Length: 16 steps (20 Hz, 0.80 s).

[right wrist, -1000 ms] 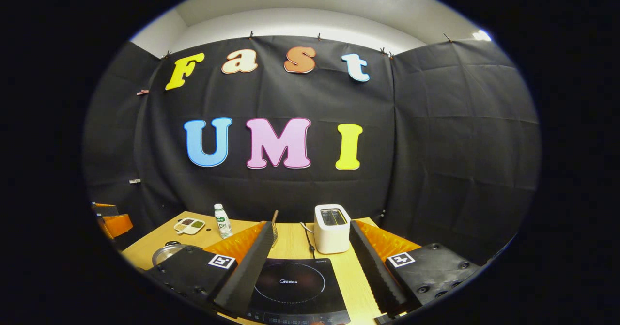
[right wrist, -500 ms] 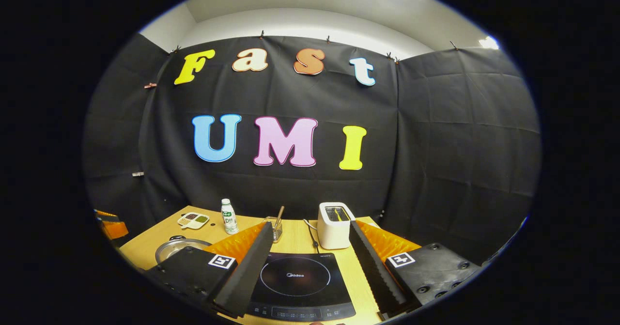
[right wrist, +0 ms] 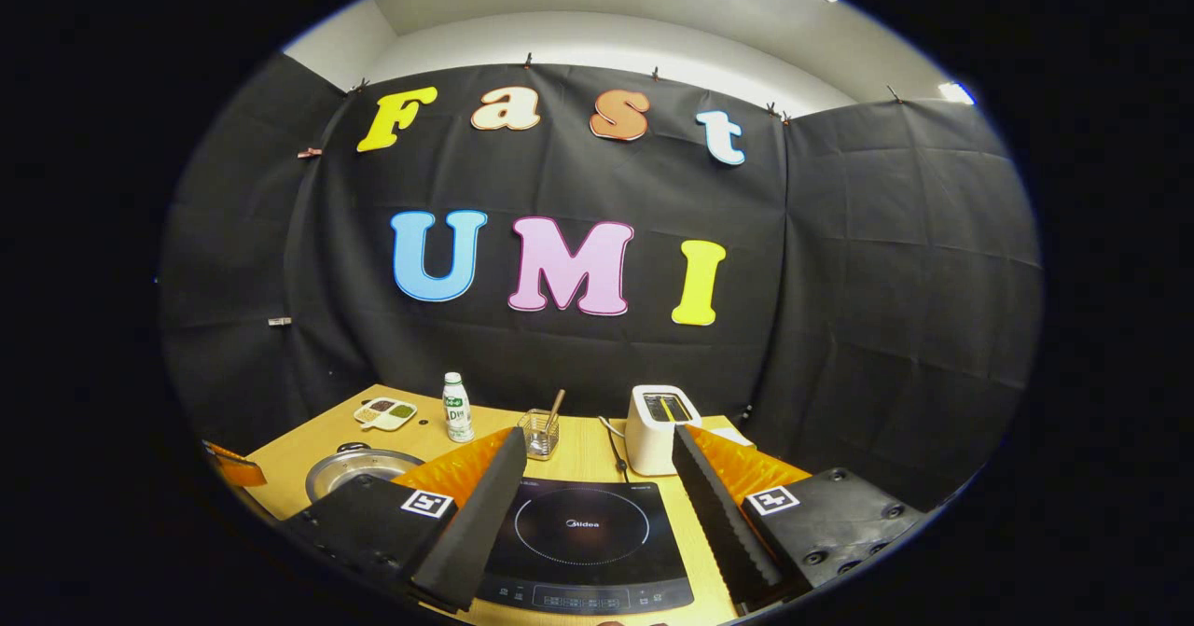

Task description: First push the handle of the pot to place it horizontally, then grasp the pot with both hands and set it on the induction cooktop.

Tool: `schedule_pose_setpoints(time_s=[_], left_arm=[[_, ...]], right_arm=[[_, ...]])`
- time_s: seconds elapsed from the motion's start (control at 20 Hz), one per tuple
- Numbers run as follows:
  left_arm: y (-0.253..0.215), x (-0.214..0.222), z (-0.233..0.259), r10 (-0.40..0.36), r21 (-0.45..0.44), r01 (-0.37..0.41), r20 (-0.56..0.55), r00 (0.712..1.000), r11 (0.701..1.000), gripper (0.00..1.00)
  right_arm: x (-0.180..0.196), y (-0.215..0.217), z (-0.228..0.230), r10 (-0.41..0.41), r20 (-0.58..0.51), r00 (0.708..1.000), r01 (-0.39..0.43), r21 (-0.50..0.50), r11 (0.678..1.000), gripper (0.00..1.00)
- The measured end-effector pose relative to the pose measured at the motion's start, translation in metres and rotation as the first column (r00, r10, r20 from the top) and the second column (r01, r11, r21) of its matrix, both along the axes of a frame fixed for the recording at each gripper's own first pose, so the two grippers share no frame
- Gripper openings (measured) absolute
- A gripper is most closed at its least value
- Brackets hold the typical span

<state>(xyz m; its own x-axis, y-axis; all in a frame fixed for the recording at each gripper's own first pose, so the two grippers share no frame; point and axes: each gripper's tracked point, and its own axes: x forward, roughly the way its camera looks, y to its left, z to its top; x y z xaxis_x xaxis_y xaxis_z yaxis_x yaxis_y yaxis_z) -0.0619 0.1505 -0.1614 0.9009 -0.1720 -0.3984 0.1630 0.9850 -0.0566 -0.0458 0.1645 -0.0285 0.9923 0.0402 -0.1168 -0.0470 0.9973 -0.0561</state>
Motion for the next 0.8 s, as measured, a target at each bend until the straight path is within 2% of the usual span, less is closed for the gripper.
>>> schedule_pose_setpoints(time_s=[0.05,0.15,0.25,0.35,0.5,0.65,0.8], left_arm=[[0.001,-0.002,-0.01,0.003,0.003,-0.003,-0.035,0.999,1.0,0.05],[-0.012,-0.007,-0.023,-0.037,-0.022,0.035,-0.089,0.995,0.999,0.05],[-0.019,-0.008,-0.042,-0.056,-0.004,0.056,-0.135,0.989,0.998,0.05],[-0.024,-0.009,-0.064,-0.066,0.032,0.074,-0.196,0.978,0.997,0.05],[-0.046,-0.009,-0.085,-0.096,0.004,0.102,-0.289,0.953,0.995,0.05],[-0.056,0.001,-0.11,-0.111,0.083,0.149,-0.348,0.931,0.985,0.05],[-0.073,0.008,-0.132,-0.125,0.118,0.187,-0.406,0.905,0.975,0.05]], right_arm=[[0.0,0.0,-0.003,0.0,-0.012,1.0,0.0,0.014,1.0,0.98],[0.001,-0.001,-0.011,0.003,-0.038,0.999,-0.002,0.038,0.999,0.98],[0.004,-0.006,-0.016,0.003,-0.043,0.999,-0.002,0.03,1.0,0.98],[0.006,-0.008,-0.021,0.012,-0.051,0.999,-0.01,0.036,0.999,0.98],[0.014,-0.012,-0.025,0.026,-0.068,0.997,-0.022,0.06,0.998,0.98],[0.023,-0.017,-0.03,0.048,-0.08,0.996,-0.044,0.052,0.998,0.98],[0.034,-0.033,-0.031,0.045,-0.08,0.996,-0.04,0.055,0.998,0.98]])
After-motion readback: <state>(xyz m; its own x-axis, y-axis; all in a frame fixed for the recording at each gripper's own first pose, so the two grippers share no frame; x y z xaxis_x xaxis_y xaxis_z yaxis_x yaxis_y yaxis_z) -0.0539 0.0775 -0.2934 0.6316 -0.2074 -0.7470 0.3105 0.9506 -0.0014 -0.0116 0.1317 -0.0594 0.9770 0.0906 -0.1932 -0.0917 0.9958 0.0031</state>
